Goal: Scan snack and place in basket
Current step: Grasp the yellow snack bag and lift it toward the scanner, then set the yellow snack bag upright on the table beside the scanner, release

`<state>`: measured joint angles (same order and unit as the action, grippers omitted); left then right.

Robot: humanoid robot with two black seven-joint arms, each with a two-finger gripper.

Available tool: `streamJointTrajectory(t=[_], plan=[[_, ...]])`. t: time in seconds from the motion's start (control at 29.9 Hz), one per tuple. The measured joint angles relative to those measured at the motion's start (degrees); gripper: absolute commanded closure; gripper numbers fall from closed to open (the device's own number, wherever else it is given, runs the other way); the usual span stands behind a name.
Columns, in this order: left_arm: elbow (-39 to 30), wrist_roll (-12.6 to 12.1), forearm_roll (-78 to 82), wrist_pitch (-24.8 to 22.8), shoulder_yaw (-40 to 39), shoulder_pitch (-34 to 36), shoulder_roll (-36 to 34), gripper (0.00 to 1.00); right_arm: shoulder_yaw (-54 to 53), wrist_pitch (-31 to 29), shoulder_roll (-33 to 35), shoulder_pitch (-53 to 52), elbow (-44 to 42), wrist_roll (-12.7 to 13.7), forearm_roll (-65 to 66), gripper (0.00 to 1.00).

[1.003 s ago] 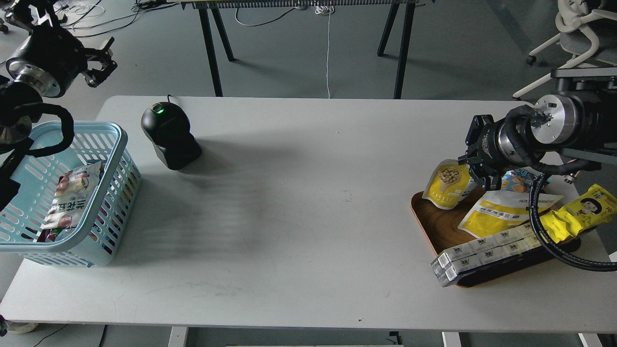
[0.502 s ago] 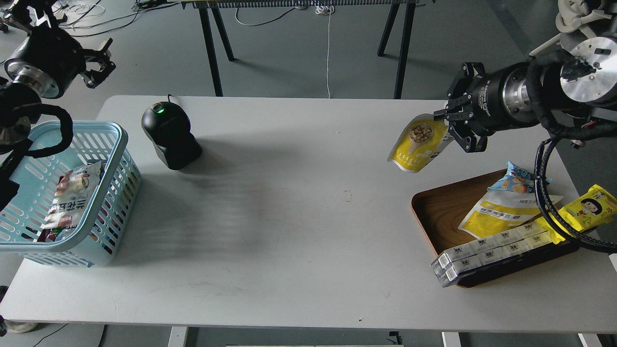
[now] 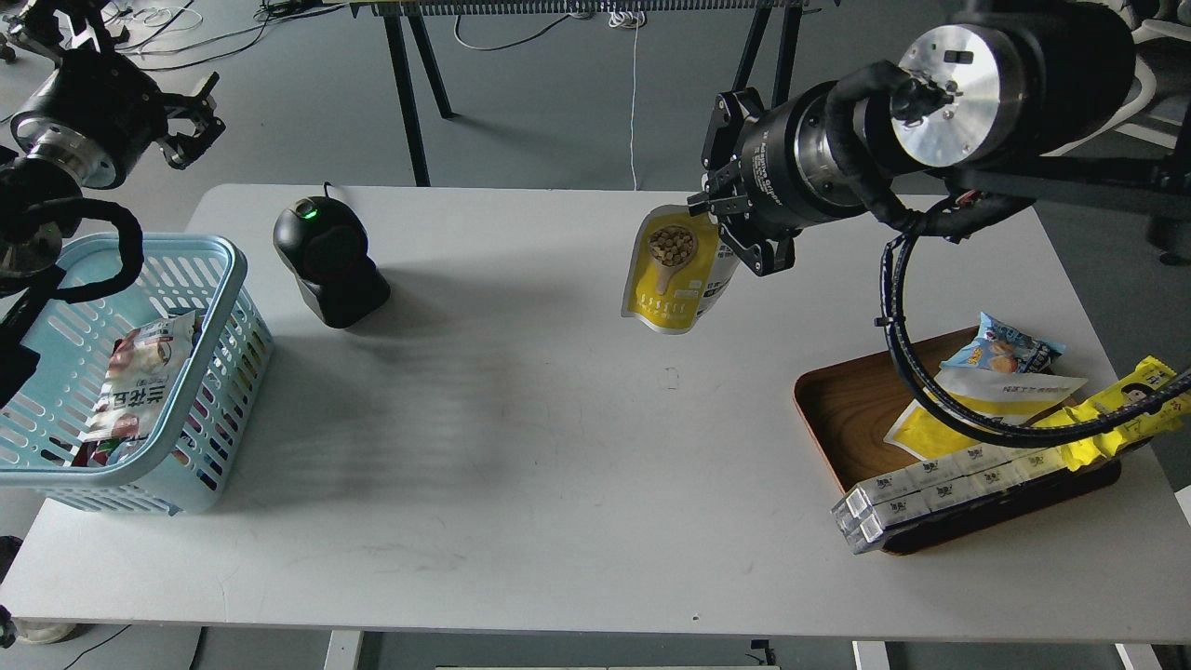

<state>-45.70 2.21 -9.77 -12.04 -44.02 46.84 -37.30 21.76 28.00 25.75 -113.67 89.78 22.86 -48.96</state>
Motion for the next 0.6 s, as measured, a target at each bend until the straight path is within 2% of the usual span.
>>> streamJointTrajectory(t=[0.2,0.43,0.6], plan=[[0.0,0.0,0.0,0.1,0.1,0.0,0.1,0.00,-4.6,0.0,-8.3,5.1,-5.4,-0.7,0.1,1.00],[0.0,0.0,0.0,0.2,0.1,0.0,0.0,0.00,-10.2,0.0,-17.4,13.4,-10.5,-3.5,2.3,1.00],[0.0,0.0,0.0,0.2,0.1,0.0,-0.4,0.00,-13.9,0.0,-23.3,19.4,-15.4,-4.1,6.9,1.00]])
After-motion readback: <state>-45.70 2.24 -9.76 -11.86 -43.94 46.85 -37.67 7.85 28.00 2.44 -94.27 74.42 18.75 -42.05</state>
